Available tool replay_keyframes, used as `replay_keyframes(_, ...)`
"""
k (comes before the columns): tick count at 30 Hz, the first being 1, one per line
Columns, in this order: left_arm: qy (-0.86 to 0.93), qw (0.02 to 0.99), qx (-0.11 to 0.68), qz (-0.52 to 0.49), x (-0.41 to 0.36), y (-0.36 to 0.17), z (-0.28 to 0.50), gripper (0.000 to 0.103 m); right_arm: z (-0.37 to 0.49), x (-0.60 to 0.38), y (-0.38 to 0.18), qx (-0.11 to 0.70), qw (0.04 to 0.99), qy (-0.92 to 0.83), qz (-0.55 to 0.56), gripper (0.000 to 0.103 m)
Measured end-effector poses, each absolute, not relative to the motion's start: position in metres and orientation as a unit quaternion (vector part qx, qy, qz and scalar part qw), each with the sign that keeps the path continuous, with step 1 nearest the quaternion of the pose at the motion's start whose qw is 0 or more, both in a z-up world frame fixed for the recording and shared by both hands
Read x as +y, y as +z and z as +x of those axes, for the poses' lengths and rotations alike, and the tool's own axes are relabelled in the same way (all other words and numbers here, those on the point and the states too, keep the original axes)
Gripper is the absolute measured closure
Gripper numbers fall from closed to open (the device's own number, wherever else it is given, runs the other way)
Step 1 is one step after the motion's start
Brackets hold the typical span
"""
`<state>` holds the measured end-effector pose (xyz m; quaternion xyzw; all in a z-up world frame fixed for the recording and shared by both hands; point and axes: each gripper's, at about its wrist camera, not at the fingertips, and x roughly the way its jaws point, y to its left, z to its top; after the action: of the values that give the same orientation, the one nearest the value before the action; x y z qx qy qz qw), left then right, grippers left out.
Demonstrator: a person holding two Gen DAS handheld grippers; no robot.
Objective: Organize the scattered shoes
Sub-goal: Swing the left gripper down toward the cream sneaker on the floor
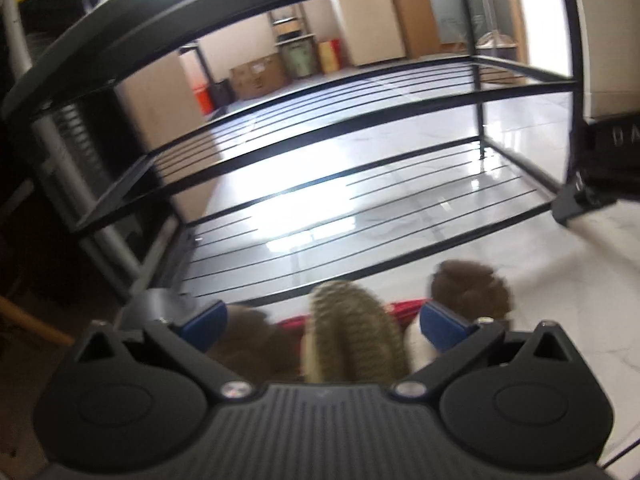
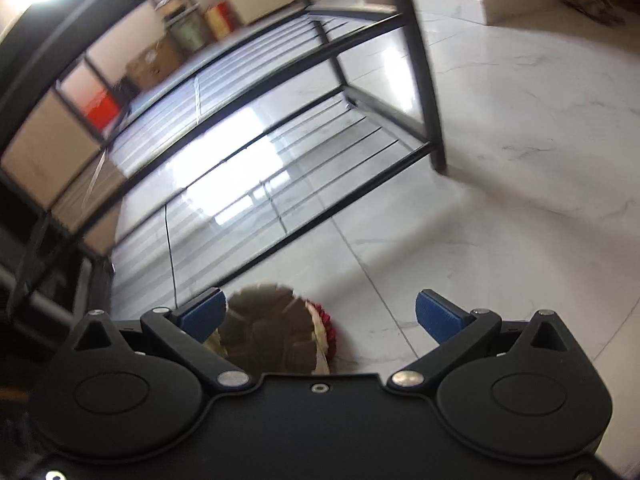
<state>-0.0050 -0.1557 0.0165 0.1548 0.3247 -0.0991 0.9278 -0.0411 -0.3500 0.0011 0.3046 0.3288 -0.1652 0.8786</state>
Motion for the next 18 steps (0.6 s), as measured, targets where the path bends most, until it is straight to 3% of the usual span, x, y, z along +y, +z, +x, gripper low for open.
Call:
replay_keyframes(4,-0.141,0.918,0.355,0.108,-0.171,0.002,0.006,0.001,-0.058,-0.372,0.005,0.287,0.871,-0.214,0.337,0.000)
replay_keyframes(12,-0.173,0.912,0.364,0.071,-0.182,-0.035,0.008,0.001,-0.058,-0.376,-0.001,0.287,0.872,-0.216,0.332,0.000)
replay_keyframes(18,-0.264,0.879,0.389,-0.074,-0.147,-0.057,0.021,0.007,-0.055,-0.382,-0.009,0.294,0.864,-0.216,0.347,0.000)
